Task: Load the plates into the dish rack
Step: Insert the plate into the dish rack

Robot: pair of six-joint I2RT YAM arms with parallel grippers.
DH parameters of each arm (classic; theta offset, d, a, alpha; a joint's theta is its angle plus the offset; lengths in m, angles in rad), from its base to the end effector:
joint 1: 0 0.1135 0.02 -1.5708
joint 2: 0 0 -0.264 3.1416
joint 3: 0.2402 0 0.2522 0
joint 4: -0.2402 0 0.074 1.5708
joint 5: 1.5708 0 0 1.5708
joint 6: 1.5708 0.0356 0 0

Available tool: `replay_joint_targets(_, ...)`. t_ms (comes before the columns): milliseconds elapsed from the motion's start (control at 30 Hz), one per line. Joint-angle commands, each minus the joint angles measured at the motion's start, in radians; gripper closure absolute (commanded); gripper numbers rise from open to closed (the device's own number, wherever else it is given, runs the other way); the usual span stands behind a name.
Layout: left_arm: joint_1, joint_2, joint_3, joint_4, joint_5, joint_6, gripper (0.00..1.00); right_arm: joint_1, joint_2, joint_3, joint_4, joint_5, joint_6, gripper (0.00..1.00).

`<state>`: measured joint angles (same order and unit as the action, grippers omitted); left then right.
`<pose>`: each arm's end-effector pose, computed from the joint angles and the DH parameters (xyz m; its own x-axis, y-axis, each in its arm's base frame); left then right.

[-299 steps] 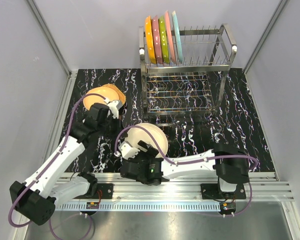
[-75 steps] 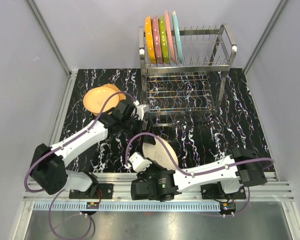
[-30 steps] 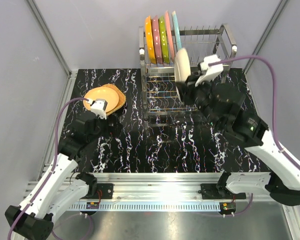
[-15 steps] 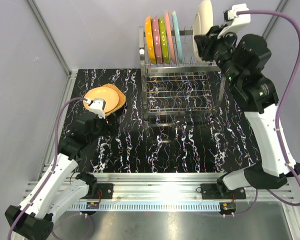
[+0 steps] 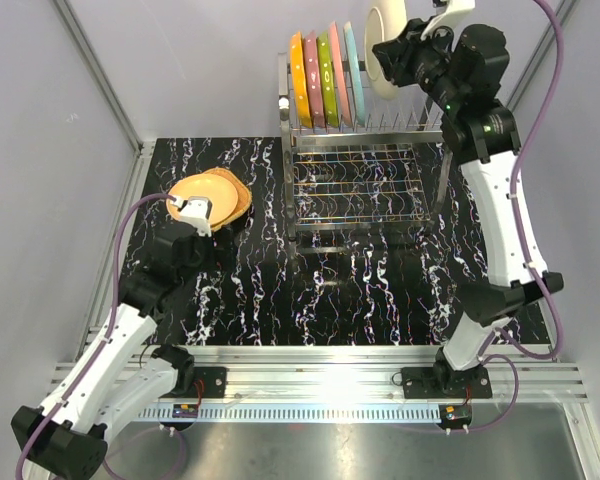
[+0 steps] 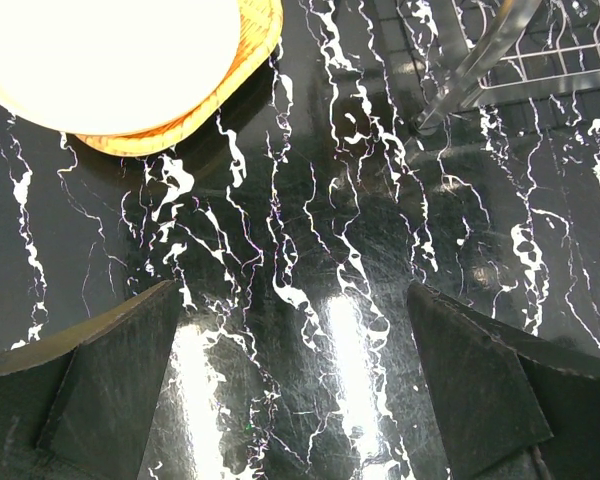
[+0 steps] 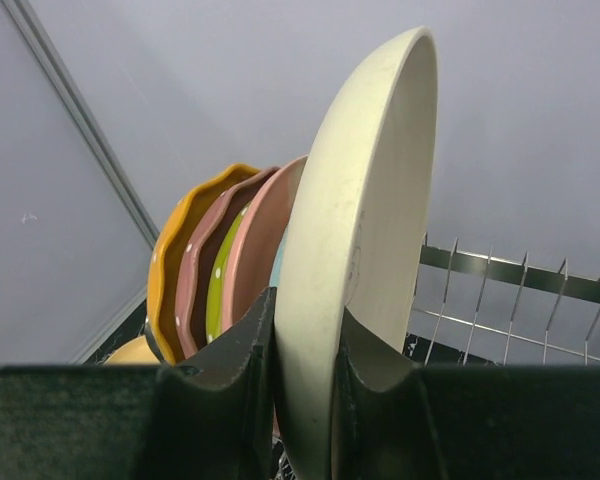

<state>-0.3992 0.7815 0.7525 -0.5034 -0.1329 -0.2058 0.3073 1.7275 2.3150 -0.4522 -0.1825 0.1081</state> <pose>0.1616 -0.0630 0.2968 -0.5150 -0.0025 -0.8572 0.1786 0.9777 -0.1102 0.3220 0.1090 0.5747 0.0772 0.1358 -0.9877 -0.4800 0.8734 0.0826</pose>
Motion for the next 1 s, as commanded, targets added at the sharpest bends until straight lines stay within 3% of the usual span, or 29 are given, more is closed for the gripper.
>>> replay_joint_targets(0,-0.001,0.013,0.005,0.036,-0.027,0.017,0.01,-0.01,0.03,0.08,0.089,-0.043,0.015,0.73)
replay_joint_targets(733,-0.001,0.041,0.007,0.031,-0.037,0.02,0.01,-0.013,0.093,-0.163,0.193,0.044,-0.018,0.73)
replay_joint_targets(967,-0.001,0.038,0.008,0.032,-0.034,0.02,0.01,-0.014,0.102,-0.189,0.196,0.058,-0.016,0.68)
